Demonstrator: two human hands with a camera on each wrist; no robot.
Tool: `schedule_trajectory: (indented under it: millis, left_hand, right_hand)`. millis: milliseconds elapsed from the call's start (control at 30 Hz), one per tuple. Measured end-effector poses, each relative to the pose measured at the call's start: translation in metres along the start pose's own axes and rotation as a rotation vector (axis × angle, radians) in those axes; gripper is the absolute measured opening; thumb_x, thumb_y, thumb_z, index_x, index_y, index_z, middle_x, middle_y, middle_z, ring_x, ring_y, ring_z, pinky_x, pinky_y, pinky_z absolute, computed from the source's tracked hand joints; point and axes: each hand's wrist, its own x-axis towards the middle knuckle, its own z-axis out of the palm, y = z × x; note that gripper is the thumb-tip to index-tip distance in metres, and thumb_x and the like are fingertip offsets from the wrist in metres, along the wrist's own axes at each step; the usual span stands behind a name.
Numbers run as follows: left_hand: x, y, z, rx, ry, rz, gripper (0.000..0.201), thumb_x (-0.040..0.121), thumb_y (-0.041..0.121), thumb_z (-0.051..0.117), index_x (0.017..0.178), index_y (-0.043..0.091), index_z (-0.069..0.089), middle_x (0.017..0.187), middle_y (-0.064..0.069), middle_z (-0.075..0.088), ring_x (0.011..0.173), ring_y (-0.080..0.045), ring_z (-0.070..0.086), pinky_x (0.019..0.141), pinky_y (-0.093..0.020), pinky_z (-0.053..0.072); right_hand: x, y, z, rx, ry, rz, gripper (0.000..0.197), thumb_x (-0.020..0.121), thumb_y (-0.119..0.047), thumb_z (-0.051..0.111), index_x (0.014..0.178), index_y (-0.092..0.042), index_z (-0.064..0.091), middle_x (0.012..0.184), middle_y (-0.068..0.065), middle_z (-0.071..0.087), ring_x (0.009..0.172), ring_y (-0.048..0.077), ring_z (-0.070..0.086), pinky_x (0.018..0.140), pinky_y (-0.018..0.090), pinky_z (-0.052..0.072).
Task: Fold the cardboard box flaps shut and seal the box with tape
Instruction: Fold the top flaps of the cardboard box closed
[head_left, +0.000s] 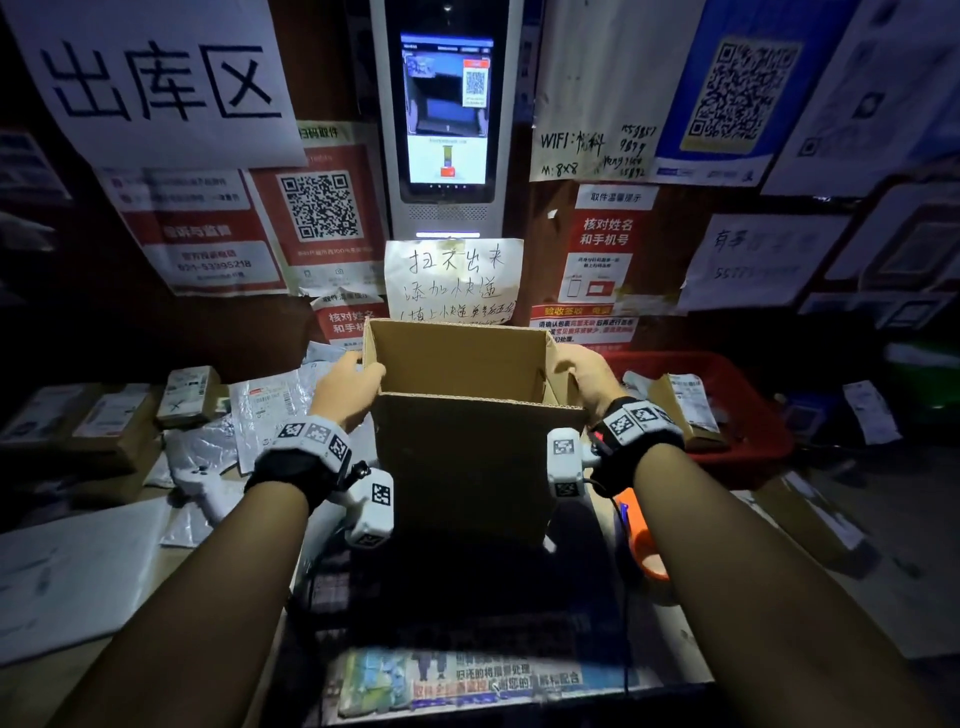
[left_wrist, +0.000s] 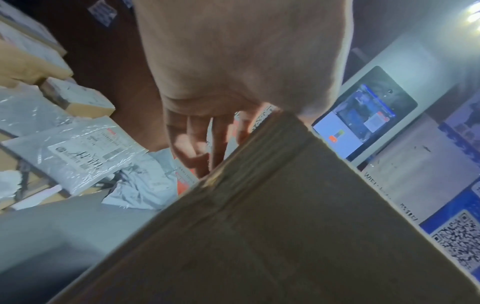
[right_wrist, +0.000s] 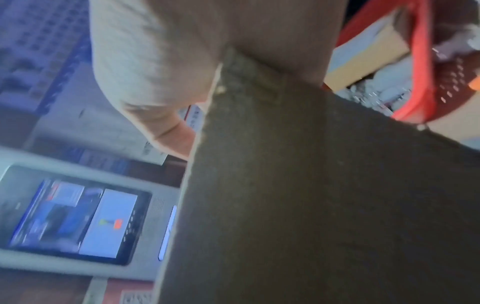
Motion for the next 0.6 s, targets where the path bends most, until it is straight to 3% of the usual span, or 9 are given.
schedule_trajectory:
  millis: [67,133,167,233,300,400,467,533,600]
  left_hand:
    - [0.001,-0.014,0.009,-0.172,-0.023,0.032,0.055,0.071,0.056,0.050,0.118,0.029,0.056,0.118,-0.002,0.064,0.109,-0.029,0.059,0.099,-0.053,0.047]
    - [0.009,-0.036,0.023,-0.287,-0.042,0.069,0.062,0.073,0.068,0.057,0.127,0.039,0.050,0.125,0.007,0.064,0.117,-0.022,0.059,0.103,-0.055,0.043]
    - [0.002,-0.037,0.025,-0.321,-0.051,0.074,0.068,0.073,0.073,0.059,0.132,0.041,0.047,0.130,0.009,0.061,0.122,-0.018,0.057,0.106,-0.054,0.040]
    - [-0.012,-0.033,0.029,-0.423,-0.078,0.102,0.070,0.076,0.072,0.060,0.136,0.041,0.045,0.134,0.012,0.059,0.125,-0.014,0.055,0.109,-0.051,0.038]
    - [-0.021,-0.031,0.031,-0.446,-0.097,0.143,0.061,0.080,0.068,0.059,0.134,0.045,0.047,0.130,0.015,0.061,0.122,-0.012,0.056,0.107,-0.048,0.038]
    - [-0.026,-0.037,0.031,-0.404,-0.069,0.189,0.066,0.078,0.077,0.051,0.136,0.046,0.048,0.132,0.013,0.061,0.125,-0.015,0.055,0.109,-0.052,0.038]
    - [-0.033,-0.036,0.027,-0.366,-0.040,0.258,0.061,0.083,0.072,0.048,0.133,0.039,0.054,0.129,0.009,0.063,0.121,-0.010,0.057,0.107,-0.043,0.040]
    - [-0.039,-0.029,0.025,-0.306,0.014,0.339,0.053,0.083,0.064,0.041,0.121,0.033,0.062,0.114,0.009,0.066,0.108,-0.004,0.060,0.097,-0.034,0.043]
    - [-0.038,-0.029,0.025,-0.225,0.036,0.404,0.058,0.082,0.061,0.037,0.122,0.028,0.063,0.108,0.004,0.065,0.101,-0.011,0.059,0.095,-0.038,0.043]
  right_hand:
    - [0.004,0.006,-0.002,0.135,0.020,-0.029,0.029,0.056,-0.016,0.047,0.074,0.004,0.059,0.094,0.012,0.055,0.086,0.025,0.049,0.082,0.038,0.042]
    - [0.009,0.009,-0.002,0.126,0.068,-0.016,0.008,0.063,-0.010,0.051,0.063,-0.005,0.057,0.098,0.013,0.058,0.088,0.023,0.052,0.077,0.031,0.043]
    - [0.011,0.009,-0.003,0.119,0.086,-0.007,0.009,0.070,-0.003,0.054,0.062,-0.008,0.058,0.103,0.012,0.058,0.091,0.022,0.053,0.074,0.029,0.043]
    - [0.017,0.010,-0.004,0.129,0.118,-0.004,0.020,0.074,0.008,0.057,0.063,-0.008,0.061,0.108,0.011,0.060,0.094,0.020,0.054,0.071,0.026,0.043]
    - [0.020,0.010,-0.003,0.118,0.124,-0.006,0.018,0.075,0.010,0.059,0.066,-0.005,0.064,0.108,0.012,0.063,0.090,0.017,0.056,0.068,0.023,0.044]
    - [0.022,0.012,0.002,0.121,0.118,0.017,0.023,0.073,0.008,0.063,0.090,-0.006,0.070,0.108,0.008,0.065,0.098,0.021,0.059,0.074,0.025,0.044]
    - [0.017,0.008,0.002,0.099,0.127,0.016,0.034,0.076,0.004,0.061,0.103,-0.015,0.066,0.105,0.003,0.063,0.101,0.021,0.058,0.073,0.025,0.042]
    - [0.012,0.006,0.000,0.038,0.075,-0.022,0.046,0.081,0.004,0.054,0.119,-0.022,0.060,0.099,0.001,0.059,0.089,0.013,0.056,0.067,0.022,0.040]
    - [0.012,0.005,0.000,-0.074,-0.016,-0.052,0.060,0.087,0.004,0.045,0.139,-0.026,0.052,0.108,0.003,0.058,0.071,0.009,0.050,0.057,0.016,0.039]
